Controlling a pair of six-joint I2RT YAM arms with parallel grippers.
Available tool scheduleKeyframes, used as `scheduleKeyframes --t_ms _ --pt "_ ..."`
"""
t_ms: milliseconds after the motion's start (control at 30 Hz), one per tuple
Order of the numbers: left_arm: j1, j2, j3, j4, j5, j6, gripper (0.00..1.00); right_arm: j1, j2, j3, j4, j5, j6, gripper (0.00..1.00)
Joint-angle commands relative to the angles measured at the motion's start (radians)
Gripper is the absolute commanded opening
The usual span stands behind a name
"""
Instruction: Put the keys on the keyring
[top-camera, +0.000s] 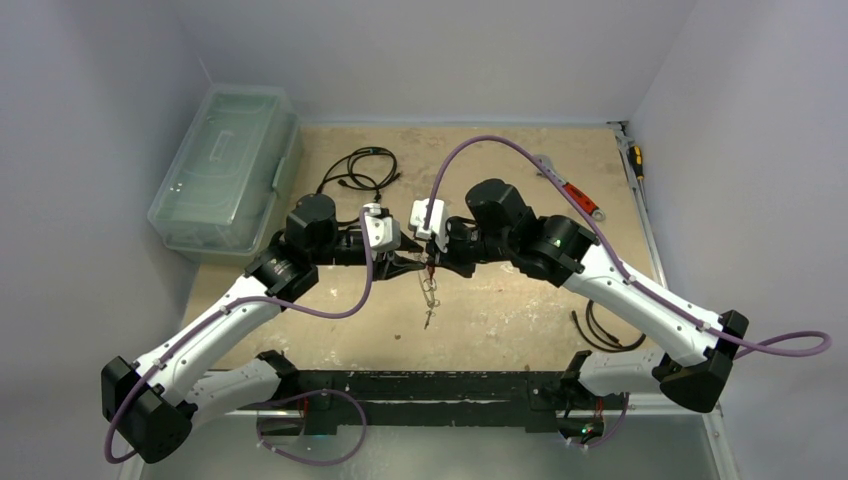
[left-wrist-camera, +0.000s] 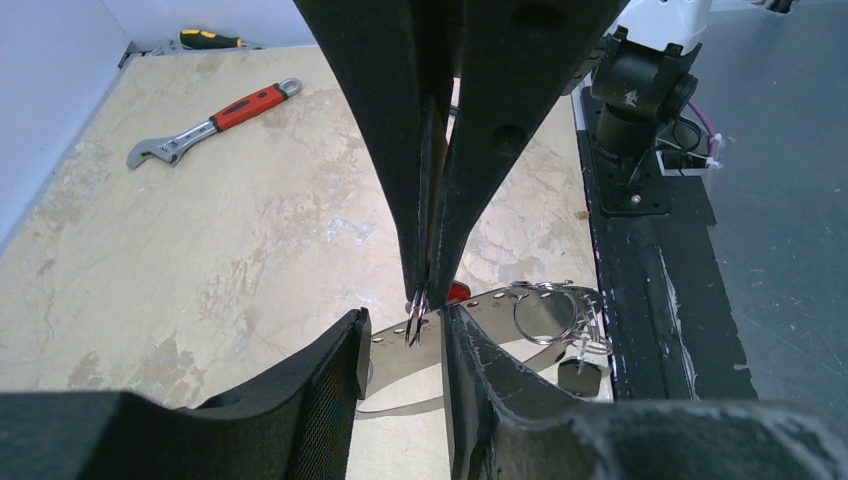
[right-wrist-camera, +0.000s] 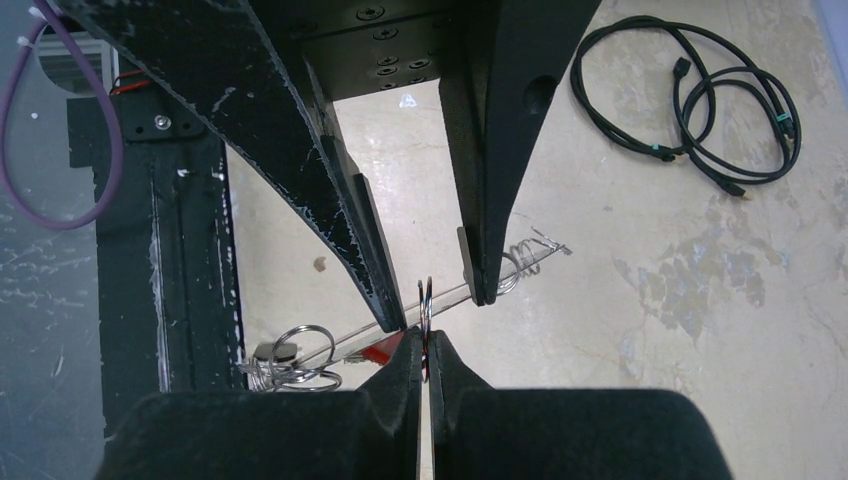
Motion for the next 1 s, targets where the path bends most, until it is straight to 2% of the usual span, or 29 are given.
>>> scheduleKeyframes --t_ms 0,200,700,967 --pt "-0.006 -0.018 0.045 0.003 0.007 0.006 0.34 0.009 -0.016 0.001 0.04 -0.016 -0.005 0.0" --pt "-0.005 -0.013 0.058 -0.009 0.012 0.0 0.27 0.009 -0.016 -0.001 0.039 -0.014 -0.004 0.0" --pt "-0.006 -0.014 0.063 -0.024 0.003 0.001 0.28 0.009 -0.022 -0.002 0.046 -0.02 -0.005 0.0" --pt "-0.007 0.004 0.058 -0.001 0.019 -0.007 0.21 0.009 -0.023 -0.003 0.049 -0.029 -0.005 0.0"
